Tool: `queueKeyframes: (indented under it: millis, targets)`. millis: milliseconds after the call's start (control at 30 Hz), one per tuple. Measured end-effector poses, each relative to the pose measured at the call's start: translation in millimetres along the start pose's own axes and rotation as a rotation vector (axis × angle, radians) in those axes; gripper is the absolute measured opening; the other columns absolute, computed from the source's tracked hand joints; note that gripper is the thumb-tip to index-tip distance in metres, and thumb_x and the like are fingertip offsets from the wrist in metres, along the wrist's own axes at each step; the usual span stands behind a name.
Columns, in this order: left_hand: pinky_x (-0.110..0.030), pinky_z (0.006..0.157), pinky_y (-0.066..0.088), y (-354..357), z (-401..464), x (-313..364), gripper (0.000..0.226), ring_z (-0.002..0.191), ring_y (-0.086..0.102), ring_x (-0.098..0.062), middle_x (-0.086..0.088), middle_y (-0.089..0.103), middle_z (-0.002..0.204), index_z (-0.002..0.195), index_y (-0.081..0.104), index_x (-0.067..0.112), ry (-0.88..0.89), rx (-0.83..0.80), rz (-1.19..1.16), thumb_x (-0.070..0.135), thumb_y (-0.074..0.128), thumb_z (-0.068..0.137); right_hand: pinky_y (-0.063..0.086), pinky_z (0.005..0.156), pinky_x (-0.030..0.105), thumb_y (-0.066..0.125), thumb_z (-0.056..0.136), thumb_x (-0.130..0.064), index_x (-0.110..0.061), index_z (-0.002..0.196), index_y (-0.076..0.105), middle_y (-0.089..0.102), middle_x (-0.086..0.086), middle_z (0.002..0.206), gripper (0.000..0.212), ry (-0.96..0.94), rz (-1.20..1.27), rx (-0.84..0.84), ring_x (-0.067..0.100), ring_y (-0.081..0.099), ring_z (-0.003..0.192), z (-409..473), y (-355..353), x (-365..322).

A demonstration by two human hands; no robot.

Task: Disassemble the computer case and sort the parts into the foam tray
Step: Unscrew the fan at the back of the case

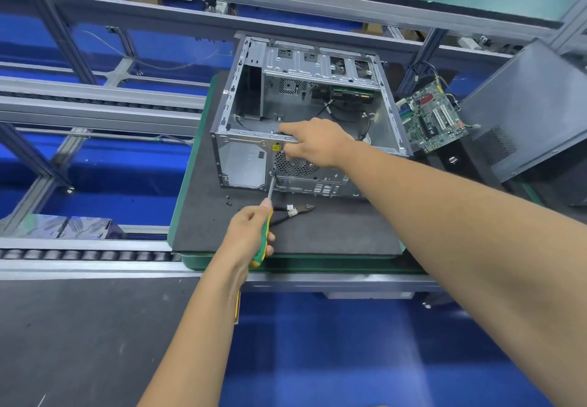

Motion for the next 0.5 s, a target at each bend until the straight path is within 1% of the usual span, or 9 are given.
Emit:
queueKeyframes:
  millis: [33,100,167,233,267,333,400,433,500]
  targets:
    - [-0.024,0.045,0.048,-2,0,5,0.034,0.057,0.055,-0.013,-0.009,0.06,0.088,0.115,0.062,0.015,0.039,0.012,0.042,0.041,0.071,0.095,0.037,0.059,0.035,0.056,0.087,-0.04,-0.031,0.094,0.052,0.055,-0.002,0.064,0.012,-0.002,0.002,-0.013,0.025,0.055,0.07,1,1,0]
    - [-0.024,0.05,0.053,-5,-2,12,0.043,0.067,0.062,-0.015,-0.01,0.061,0.098,0.116,0.056,0.019,0.104,0.043,0.068,0.027,0.084,0.085,0.041,0.063,0.037,0.056,0.089,-0.04,-0.029,0.1,0.054,0.057,-0.001,0.066,0.016,-0.008,0.01,-0.037,0.027,0.058,0.072,2,2,-1]
    - [-0.029,0.055,0.059,-11,-3,15,0.04,0.066,0.067,-0.017,-0.012,0.063,0.1,0.112,0.055,0.018,0.134,0.091,0.065,0.018,0.085,0.085,0.041,0.064,0.037,0.056,0.089,-0.039,-0.028,0.104,0.054,0.058,0.001,0.068,0.019,-0.007,0.006,-0.054,0.03,0.06,0.073,3,3,-1]
    - [-0.039,0.065,0.062,-16,-3,20,0.03,0.065,0.073,-0.018,-0.013,0.068,0.099,0.109,0.055,0.017,0.168,0.119,0.119,0.023,0.078,0.091,0.042,0.065,0.038,0.057,0.09,-0.038,-0.024,0.111,0.055,0.058,0.001,0.069,0.025,-0.004,-0.009,-0.066,0.031,0.059,0.076,4,3,-1]
    - [-0.039,0.068,0.06,-15,-2,22,0.025,0.066,0.075,-0.018,-0.013,0.071,0.098,0.11,0.055,0.016,0.185,0.106,0.166,0.026,0.073,0.095,0.043,0.067,0.038,0.056,0.091,-0.038,-0.022,0.113,0.055,0.058,0.0,0.069,0.028,-0.003,-0.01,-0.074,0.031,0.059,0.077,4,4,-1]
    - [-0.031,0.061,0.055,-5,0,23,0.015,0.063,0.073,-0.017,-0.012,0.073,0.091,0.114,0.055,0.014,0.183,0.038,0.177,0.025,0.057,0.104,0.042,0.067,0.039,0.055,0.091,-0.037,-0.021,0.113,0.054,0.057,-0.002,0.069,0.027,-0.004,-0.008,-0.095,0.032,0.058,0.077,5,5,-1]
    - [-0.026,0.048,0.049,6,5,19,0.016,0.054,0.064,-0.015,-0.01,0.07,0.084,0.114,0.054,0.015,0.111,-0.01,0.123,0.023,0.042,0.108,0.038,0.064,0.037,0.055,0.091,-0.036,-0.022,0.108,0.053,0.059,-0.001,0.071,0.022,-0.006,-0.003,-0.124,0.031,0.059,0.077,6,7,-1]
    - [-0.025,0.045,0.045,9,8,17,0.018,0.051,0.058,-0.014,-0.01,0.067,0.084,0.113,0.054,0.016,0.07,-0.013,0.102,0.023,0.038,0.107,0.036,0.061,0.035,0.054,0.092,-0.036,-0.023,0.106,0.052,0.059,-0.001,0.071,0.019,-0.009,-0.004,-0.137,0.03,0.059,0.076,6,7,-1]
    - [-0.026,0.043,0.042,15,14,15,0.015,0.051,0.052,-0.014,-0.009,0.062,0.09,0.11,0.053,0.015,0.033,-0.015,0.076,0.027,0.045,0.106,0.034,0.059,0.035,0.054,0.092,-0.036,-0.025,0.098,0.049,0.059,0.0,0.071,0.013,-0.022,-0.015,-0.149,0.029,0.059,0.075,8,8,-2]
Point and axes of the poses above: each hand's wrist, its own z-axis towards the middle knuckle, its own y-axis out of the palm, x = y × z, the point moved 10 cm from there along z, towards the middle knuckle
